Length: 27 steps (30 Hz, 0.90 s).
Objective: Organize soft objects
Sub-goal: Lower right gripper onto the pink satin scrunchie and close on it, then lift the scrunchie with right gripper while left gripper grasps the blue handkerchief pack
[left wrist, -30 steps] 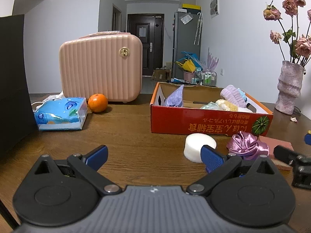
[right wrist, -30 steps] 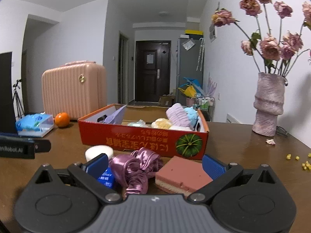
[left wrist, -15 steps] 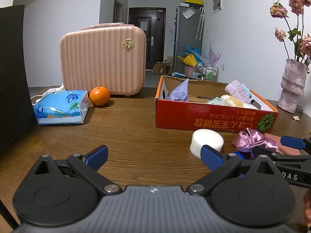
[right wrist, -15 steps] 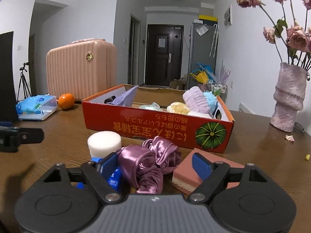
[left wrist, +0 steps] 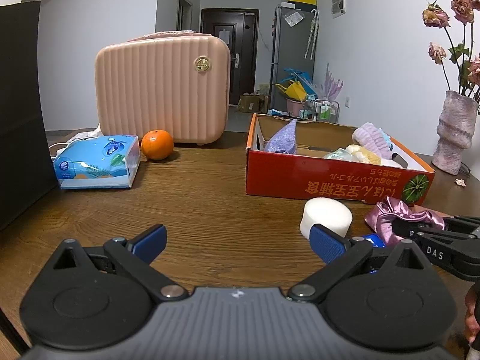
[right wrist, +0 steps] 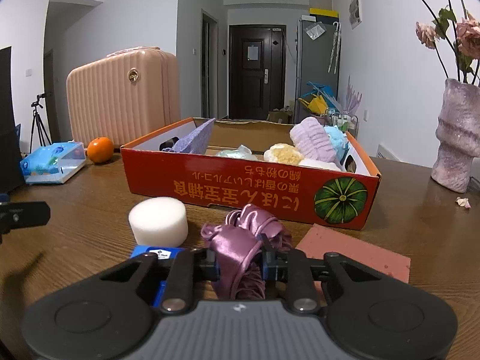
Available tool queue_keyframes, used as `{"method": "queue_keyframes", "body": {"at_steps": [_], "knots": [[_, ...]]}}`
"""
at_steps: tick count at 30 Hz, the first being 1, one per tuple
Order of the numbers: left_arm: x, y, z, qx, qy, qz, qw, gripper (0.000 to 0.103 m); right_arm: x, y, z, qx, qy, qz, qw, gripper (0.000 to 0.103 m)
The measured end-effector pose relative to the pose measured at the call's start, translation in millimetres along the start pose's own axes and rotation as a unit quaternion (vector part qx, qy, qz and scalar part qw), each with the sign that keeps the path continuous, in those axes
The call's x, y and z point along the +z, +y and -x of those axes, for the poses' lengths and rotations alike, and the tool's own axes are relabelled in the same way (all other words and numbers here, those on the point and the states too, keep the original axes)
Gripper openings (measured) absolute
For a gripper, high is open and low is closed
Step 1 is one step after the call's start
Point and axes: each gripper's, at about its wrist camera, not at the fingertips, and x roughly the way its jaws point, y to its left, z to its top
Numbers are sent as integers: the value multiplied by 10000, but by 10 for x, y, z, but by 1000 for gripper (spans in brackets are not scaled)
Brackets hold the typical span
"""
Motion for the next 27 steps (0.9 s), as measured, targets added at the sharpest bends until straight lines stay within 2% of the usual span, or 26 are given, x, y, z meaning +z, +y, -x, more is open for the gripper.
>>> {"method": "queue_keyframes", "body": {"at_steps": [5, 18, 27], "knots": [[-1, -3, 9, 15, -40, 6, 10000, 103, 0, 5, 48, -7, -115, 17, 9999, 11], [6, -51, -5, 131, -84, -41, 9999, 103, 75, -128, 346, 46, -719, -230, 9971, 10], [9, -125, -41, 153, 6, 46, 9999, 103, 123, -218, 473, 90, -967, -380, 9945, 10]]}}
